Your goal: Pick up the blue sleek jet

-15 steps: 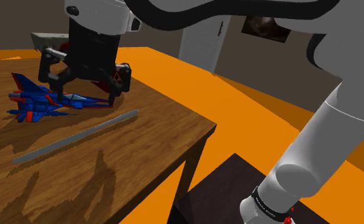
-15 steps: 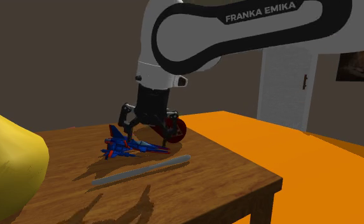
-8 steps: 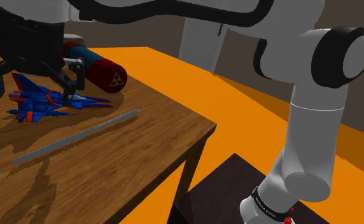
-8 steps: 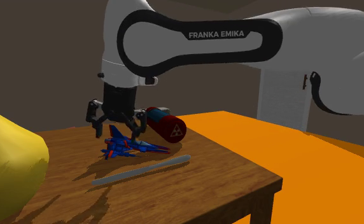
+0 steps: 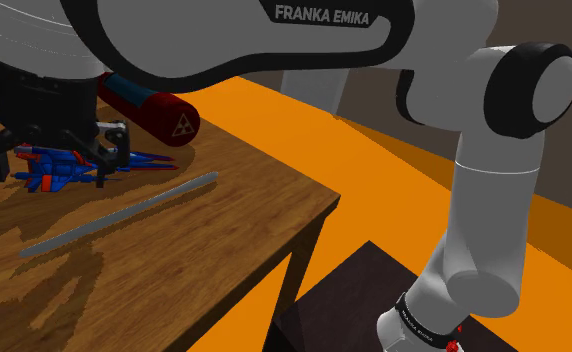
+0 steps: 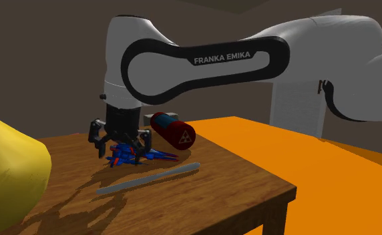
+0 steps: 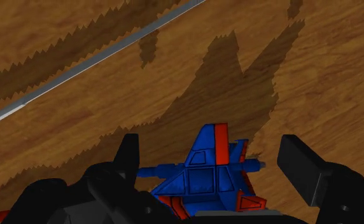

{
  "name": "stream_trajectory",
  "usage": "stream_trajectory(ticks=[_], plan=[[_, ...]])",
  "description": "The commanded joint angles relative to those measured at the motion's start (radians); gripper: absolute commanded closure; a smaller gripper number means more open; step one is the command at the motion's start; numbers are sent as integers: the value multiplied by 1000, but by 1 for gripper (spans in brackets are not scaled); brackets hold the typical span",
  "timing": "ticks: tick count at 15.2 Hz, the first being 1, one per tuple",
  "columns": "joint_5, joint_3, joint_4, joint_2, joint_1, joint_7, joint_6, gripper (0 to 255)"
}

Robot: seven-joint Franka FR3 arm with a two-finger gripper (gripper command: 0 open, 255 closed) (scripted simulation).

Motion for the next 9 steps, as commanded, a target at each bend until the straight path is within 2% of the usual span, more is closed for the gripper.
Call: stream_trajectory(ticks=[1, 2, 9], plan=[[-1, -1, -7, 1, -2, 1, 8, 0], [-1, -1, -6, 0, -2, 0, 7, 255], [0, 0, -7, 0, -3, 0, 7, 255]])
